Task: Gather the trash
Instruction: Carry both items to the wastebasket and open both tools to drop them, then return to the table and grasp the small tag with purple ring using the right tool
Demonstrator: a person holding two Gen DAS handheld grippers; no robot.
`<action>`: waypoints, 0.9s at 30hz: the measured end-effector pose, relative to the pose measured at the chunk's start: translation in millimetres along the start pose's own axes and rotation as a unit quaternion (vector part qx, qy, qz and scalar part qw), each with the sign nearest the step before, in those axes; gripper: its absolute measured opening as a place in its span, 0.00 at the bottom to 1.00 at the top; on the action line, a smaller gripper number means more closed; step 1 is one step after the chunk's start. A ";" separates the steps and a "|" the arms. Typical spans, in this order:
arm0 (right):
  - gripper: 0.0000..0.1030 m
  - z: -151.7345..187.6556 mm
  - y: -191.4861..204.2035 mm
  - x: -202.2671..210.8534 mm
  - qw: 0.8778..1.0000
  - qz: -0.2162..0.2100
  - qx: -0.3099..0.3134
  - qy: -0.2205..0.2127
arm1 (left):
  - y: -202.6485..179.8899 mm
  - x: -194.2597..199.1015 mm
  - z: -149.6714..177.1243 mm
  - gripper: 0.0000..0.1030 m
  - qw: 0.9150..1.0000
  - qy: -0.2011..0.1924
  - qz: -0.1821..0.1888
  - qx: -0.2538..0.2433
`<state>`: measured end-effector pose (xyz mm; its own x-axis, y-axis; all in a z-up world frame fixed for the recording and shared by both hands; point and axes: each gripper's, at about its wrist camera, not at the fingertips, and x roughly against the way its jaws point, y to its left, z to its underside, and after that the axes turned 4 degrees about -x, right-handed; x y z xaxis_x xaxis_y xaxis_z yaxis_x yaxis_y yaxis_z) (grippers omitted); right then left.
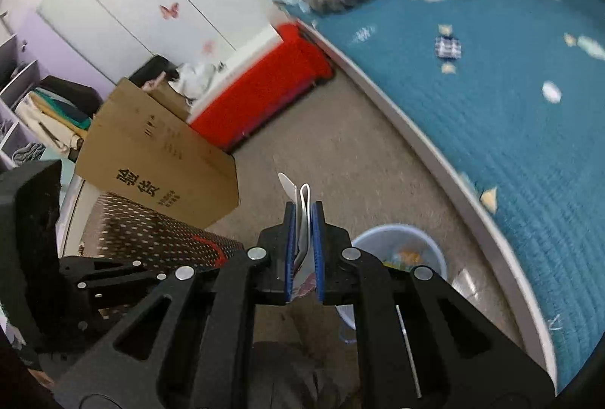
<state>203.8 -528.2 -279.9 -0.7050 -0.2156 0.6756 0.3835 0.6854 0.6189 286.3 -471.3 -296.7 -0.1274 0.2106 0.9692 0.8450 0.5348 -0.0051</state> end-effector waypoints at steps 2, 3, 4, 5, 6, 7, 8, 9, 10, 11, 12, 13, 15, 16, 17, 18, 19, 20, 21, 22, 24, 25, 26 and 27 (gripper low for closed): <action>0.17 -0.2 -17.5 -15.1 0.999 -0.001 -0.033 0.017 | 3.6 -16.4 -7.3 0.89 1.000 0.027 -0.016 0.004; 0.56 0.1 -25.6 -22.3 0.998 -0.002 -0.048 0.029 | 4.1 -18.9 -8.6 0.91 0.999 0.027 -0.026 0.004; 0.82 1.6 -35.6 -31.2 0.996 -0.004 -0.072 0.047 | 3.5 -21.2 -8.2 0.91 0.999 0.026 -0.036 0.000; 0.82 4.8 -45.9 -38.4 0.994 -0.010 -0.092 0.056 | 3.5 -23.2 -6.6 0.91 0.999 0.029 -0.037 -0.002; 0.82 6.8 -50.2 -40.5 0.993 -0.014 -0.097 0.059 | 4.8 -25.6 -5.6 0.91 0.999 0.035 -0.034 -0.001; 0.82 10.2 -55.7 -42.0 0.992 -0.016 -0.105 0.061 | 5.5 -26.8 -4.6 0.91 0.999 0.038 -0.036 -0.002; 0.82 13.1 -60.2 -41.5 0.992 -0.016 -0.111 0.061 | 6.3 -27.3 -3.0 0.91 0.998 0.038 -0.043 -0.004; 0.82 15.2 -63.2 -39.3 0.991 -0.015 -0.115 0.060 | 4.6 -27.2 -2.9 0.91 0.998 0.037 -0.046 -0.005; 0.82 16.4 -63.7 -36.9 0.991 -0.015 -0.116 0.060 | 4.1 -25.5 -1.5 0.91 0.998 0.034 -0.049 -0.007; 0.82 17.7 -64.1 -33.7 0.991 -0.015 -0.116 0.059 | 4.6 -22.7 0.2 0.91 0.998 0.030 -0.048 -0.005; 0.85 18.5 -64.0 -30.4 0.992 -0.012 -0.114 0.058 | 5.3 -21.1 2.2 0.91 0.999 0.026 -0.048 -0.002; 0.90 18.6 -62.4 -26.9 0.992 -0.007 -0.112 0.055 | 4.7 -15.7 5.2 0.91 0.999 0.018 -0.047 0.002; 0.94 19.2 -59.3 -15.1 0.993 -0.002 -0.109 0.045 | 7.5 -4.5 8.1 0.91 0.999 0.000 -0.047 0.012; 0.94 19.5 -57.5 -12.0 0.993 0.000 -0.108 0.041 | 7.6 0.5 8.9 0.91 0.999 -0.009 -0.045 0.016; 0.94 20.1 -54.3 -7.2 0.994 0.002 -0.107 0.037 | 7.7 8.5 11.3 0.91 0.999 -0.019 -0.044 0.020; 0.94 20.9 -50.6 -0.3 0.994 0.003 -0.104 0.032 | 6.9 14.2 13.2 0.91 0.998 -0.027 -0.043 0.022; 0.94 21.8 -48.2 4.1 0.994 0.005 -0.102 0.028 | 6.8 26.1 17.1 0.91 0.998 -0.043 -0.040 0.026; 0.94 22.7 -43.6 11.3 0.995 0.008 -0.098 0.020 | 5.6 32.2 19.3 0.91 0.997 -0.053 -0.039 0.029; 0.94 23.5 -39.1 17.2 0.995 0.010 -0.095 0.015 | 5.2 43.9 23.9 0.91 0.996 -0.068 -0.038 0.032; 0.94 23.5 -35.0 21.8 0.996 0.009 -0.094 0.010 | 4.5 50.4 26.1 0.91 0.996 -0.075 -0.038 0.033; 0.94 24.3 -25.8 33.0 0.996 0.007 -0.087 -0.002 | 2.3 68.9 34.7 0.91 0.994 -0.096 -0.039 0.036; 0.94 25.4 -18.5 39.9 0.997 0.008 -0.080 -0.009 | 1.2 79.1 40.2 0.91 0.993 -0.108 -0.042 0.038; 0.94 25.9 -11.8 44.7 0.997 0.008 -0.074 -0.013 | 0.3 88.9 45.9 0.91 0.991 -0.119 -0.045 0.039; 0.94 26.4 -3.1 51.9 0.998 0.008 -0.065 -0.019 | -0.2 98.5 51.9 0.91 0.990 -0.130 -0.046 0.040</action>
<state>150.3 -523.1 -257.3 -0.7198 -0.1775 0.6711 0.4667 0.5919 0.6571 246.6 -408.2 -214.0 -0.3390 0.3557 0.8709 0.7809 0.6227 0.0496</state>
